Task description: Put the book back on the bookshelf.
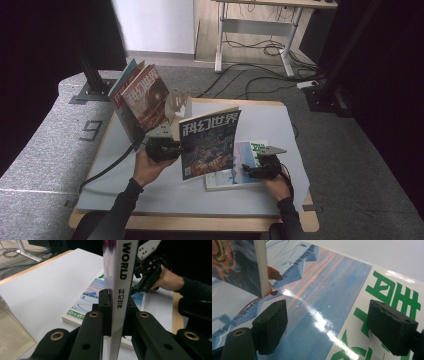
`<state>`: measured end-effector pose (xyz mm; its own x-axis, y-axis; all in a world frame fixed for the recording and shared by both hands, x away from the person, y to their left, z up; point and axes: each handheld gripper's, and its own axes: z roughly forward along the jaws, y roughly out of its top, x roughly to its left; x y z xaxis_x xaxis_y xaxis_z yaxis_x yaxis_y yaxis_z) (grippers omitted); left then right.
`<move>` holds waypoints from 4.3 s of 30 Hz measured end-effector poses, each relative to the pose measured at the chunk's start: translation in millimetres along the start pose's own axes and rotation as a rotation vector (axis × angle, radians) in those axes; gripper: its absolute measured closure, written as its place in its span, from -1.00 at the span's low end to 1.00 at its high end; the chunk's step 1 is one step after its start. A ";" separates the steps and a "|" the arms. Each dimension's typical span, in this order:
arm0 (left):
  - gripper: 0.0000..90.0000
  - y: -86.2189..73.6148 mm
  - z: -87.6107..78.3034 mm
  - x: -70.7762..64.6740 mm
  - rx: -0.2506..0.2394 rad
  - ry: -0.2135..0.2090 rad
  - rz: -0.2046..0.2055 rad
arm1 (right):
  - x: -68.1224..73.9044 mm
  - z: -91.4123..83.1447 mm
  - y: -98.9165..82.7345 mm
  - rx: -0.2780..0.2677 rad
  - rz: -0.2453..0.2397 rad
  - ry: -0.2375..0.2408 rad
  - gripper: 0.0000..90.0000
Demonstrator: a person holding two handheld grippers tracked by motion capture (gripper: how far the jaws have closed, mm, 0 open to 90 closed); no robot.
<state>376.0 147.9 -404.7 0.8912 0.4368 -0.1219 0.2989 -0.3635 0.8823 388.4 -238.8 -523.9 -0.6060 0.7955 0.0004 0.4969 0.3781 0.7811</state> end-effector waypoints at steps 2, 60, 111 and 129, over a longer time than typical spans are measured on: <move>0.83 -0.9 -3.5 2.3 -0.005 0.014 -0.013 | 0.0 0.2 -0.6 -0.005 0.002 -0.001 -0.65; 0.84 -19.3 -99.8 40.0 -0.101 0.423 -0.147 | -0.1 1.4 -3.0 -0.028 0.009 -0.001 -0.67; 0.84 -17.8 -93.0 69.3 -0.191 0.622 -0.248 | -0.2 1.6 -2.9 -0.029 0.008 0.000 -0.67; 0.82 -27.1 -89.7 75.4 -0.032 0.575 -0.260 | -0.2 1.6 -3.0 -0.029 0.009 0.000 -0.67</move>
<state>404.5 264.5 -397.0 0.4624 0.8832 -0.0783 0.4626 -0.1650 0.8711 388.1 -239.3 -527.2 -0.6016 0.7988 0.0070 0.4837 0.3572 0.7990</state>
